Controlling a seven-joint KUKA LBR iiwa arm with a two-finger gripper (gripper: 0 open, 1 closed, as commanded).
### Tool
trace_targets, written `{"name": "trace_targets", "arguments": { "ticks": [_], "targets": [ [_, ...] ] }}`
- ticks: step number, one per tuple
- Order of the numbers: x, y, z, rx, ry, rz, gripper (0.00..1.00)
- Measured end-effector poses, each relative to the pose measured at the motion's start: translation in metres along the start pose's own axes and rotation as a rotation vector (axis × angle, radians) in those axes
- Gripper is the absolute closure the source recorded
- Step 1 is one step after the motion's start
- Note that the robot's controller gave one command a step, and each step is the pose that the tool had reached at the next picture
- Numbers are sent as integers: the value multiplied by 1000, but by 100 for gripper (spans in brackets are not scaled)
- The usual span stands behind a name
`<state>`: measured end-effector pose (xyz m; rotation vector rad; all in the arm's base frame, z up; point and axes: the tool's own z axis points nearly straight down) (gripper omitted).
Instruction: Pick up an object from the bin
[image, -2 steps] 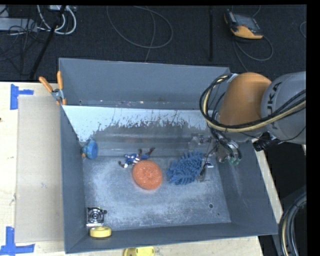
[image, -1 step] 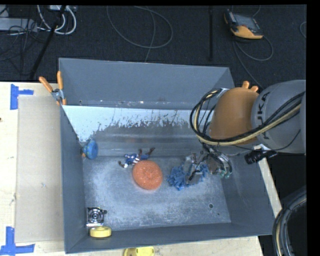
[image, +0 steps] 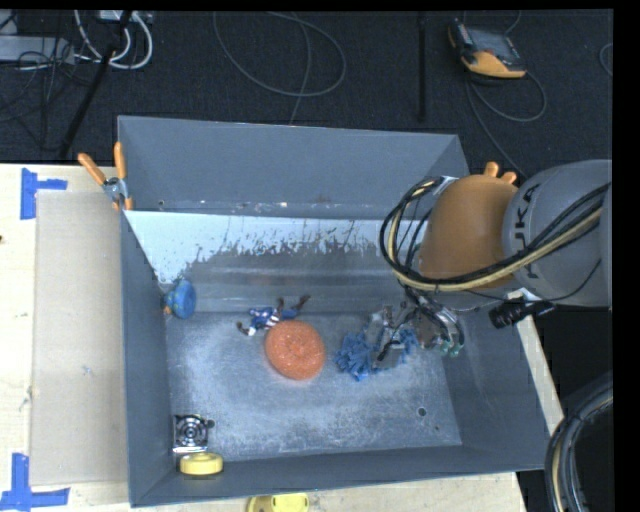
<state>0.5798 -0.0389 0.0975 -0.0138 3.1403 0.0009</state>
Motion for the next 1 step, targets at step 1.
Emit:
{"name": "trace_targets", "arguments": {
  "ticks": [1],
  "targets": [
    [-16, -14, -188, 0, -6, 14, 100]
  ]
}}
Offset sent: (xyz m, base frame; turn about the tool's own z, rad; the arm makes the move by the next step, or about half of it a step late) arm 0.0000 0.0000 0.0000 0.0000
